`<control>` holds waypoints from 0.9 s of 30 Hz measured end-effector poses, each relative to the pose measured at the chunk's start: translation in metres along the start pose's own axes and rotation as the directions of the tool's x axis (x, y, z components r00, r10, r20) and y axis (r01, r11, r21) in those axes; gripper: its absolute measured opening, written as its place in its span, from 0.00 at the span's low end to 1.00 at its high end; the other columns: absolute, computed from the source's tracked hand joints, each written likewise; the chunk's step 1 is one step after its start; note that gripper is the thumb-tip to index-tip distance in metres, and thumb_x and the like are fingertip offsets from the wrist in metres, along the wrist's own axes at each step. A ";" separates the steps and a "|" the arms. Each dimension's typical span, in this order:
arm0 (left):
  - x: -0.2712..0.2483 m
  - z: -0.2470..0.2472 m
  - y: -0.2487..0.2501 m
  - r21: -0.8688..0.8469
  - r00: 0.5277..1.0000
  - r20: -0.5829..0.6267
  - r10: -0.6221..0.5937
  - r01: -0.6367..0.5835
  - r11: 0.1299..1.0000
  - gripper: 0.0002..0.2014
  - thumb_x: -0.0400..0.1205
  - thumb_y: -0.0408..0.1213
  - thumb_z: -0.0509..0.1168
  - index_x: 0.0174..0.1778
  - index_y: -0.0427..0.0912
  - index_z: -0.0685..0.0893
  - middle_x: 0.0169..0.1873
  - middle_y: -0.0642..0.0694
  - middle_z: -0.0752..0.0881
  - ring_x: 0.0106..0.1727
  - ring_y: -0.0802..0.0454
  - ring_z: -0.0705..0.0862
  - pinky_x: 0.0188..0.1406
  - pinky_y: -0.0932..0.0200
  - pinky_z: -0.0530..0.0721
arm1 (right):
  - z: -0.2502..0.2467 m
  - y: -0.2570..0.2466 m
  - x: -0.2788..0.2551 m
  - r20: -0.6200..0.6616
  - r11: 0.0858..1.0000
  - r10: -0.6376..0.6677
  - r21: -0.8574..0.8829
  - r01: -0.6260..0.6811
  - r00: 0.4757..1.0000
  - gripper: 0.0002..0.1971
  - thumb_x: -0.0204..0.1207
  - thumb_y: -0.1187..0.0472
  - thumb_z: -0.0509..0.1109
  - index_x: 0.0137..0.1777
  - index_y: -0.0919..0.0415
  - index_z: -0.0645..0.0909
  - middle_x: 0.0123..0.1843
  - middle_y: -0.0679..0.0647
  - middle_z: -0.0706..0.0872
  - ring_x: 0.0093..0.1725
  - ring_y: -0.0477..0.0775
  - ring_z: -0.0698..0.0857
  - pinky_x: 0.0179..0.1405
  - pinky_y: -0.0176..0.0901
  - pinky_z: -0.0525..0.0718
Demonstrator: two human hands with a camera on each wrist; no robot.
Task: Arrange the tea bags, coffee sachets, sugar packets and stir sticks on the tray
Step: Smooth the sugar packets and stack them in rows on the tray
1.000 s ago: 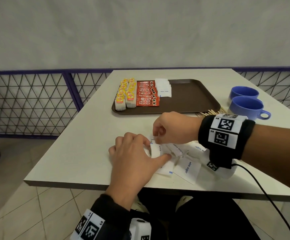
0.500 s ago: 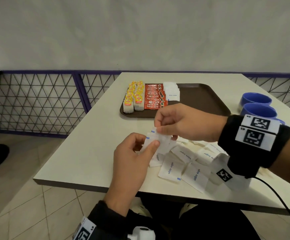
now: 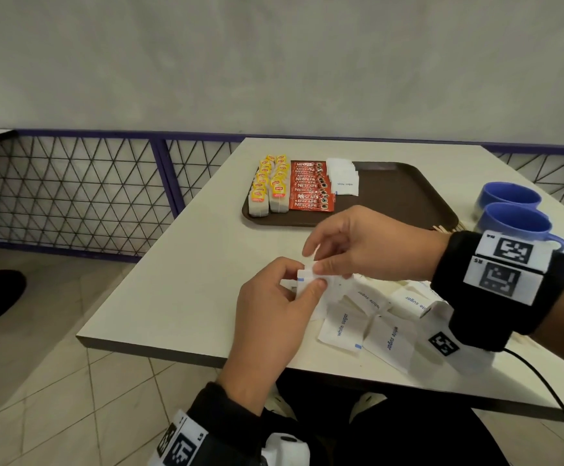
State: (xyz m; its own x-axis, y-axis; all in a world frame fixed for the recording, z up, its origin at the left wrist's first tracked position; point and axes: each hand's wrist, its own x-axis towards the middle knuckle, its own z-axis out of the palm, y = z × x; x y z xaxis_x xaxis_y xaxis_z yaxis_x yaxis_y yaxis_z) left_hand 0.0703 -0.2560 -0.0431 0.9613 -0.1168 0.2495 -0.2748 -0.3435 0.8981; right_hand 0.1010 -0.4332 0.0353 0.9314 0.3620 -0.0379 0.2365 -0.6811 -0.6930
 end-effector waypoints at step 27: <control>0.002 0.004 -0.001 0.062 0.988 -0.152 -0.012 0.021 0.998 0.09 0.77 0.50 0.77 0.41 0.56 0.83 0.35 0.64 0.84 0.42 0.72 0.82 0.34 0.79 0.76 | 0.013 0.003 0.000 -0.012 0.971 0.232 -0.054 -0.233 0.973 0.23 0.67 0.61 0.86 0.59 0.49 0.81 0.44 0.50 0.93 0.43 0.53 0.92 0.47 0.48 0.91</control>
State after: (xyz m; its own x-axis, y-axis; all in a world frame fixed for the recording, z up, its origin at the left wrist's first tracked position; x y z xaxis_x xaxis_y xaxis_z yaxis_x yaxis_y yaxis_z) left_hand 0.0730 -0.2591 -0.0450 0.9562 0.0299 0.2912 -0.2551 -0.4027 0.8791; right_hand 0.0984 -0.4267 0.0234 0.9642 0.1861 -0.1891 0.0280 -0.7801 -0.6250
